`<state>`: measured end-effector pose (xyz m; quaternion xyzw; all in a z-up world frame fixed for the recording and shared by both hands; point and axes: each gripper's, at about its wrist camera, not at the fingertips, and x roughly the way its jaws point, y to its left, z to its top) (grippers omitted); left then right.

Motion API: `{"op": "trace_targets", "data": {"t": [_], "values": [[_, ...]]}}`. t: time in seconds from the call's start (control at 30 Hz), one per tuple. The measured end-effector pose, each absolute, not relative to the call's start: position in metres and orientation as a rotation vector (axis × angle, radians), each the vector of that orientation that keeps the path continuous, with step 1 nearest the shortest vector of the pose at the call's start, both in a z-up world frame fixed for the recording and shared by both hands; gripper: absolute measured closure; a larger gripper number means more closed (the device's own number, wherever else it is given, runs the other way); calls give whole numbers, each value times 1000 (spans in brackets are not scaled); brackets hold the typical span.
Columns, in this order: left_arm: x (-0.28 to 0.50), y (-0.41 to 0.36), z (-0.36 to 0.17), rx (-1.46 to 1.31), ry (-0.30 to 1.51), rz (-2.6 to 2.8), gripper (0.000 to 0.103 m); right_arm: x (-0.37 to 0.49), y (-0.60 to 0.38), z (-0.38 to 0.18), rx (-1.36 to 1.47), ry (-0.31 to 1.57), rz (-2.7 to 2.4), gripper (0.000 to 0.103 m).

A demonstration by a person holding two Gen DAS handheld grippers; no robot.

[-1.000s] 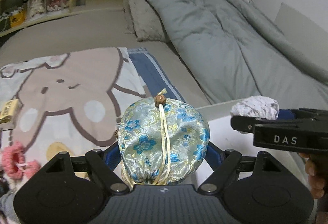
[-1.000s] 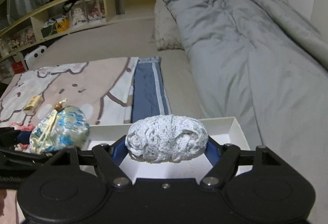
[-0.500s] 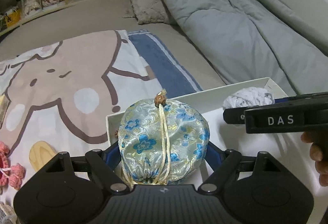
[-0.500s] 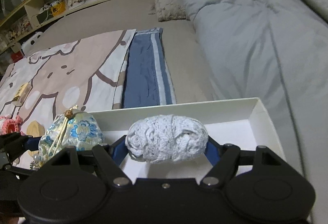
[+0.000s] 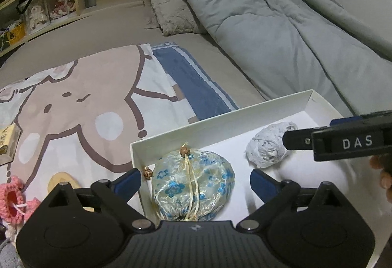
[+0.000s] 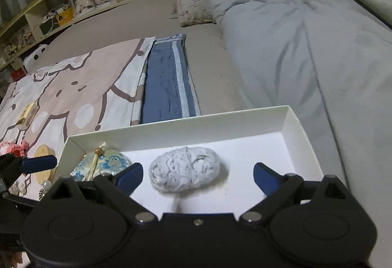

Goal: Organize objects
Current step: 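Carry both items into the white box and open both tools, then withdraw both tools from the box toward the remaining toys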

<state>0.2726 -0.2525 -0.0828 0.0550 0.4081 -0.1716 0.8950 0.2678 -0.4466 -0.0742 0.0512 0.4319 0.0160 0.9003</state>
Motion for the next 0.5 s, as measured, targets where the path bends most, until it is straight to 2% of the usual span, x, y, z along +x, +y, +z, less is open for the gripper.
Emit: {"op": "trace_targets", "data": {"t": [0.5], "values": [[234,-219,-39,94,826,-335,7,209,-432,-27,86,827,29,6]]}}
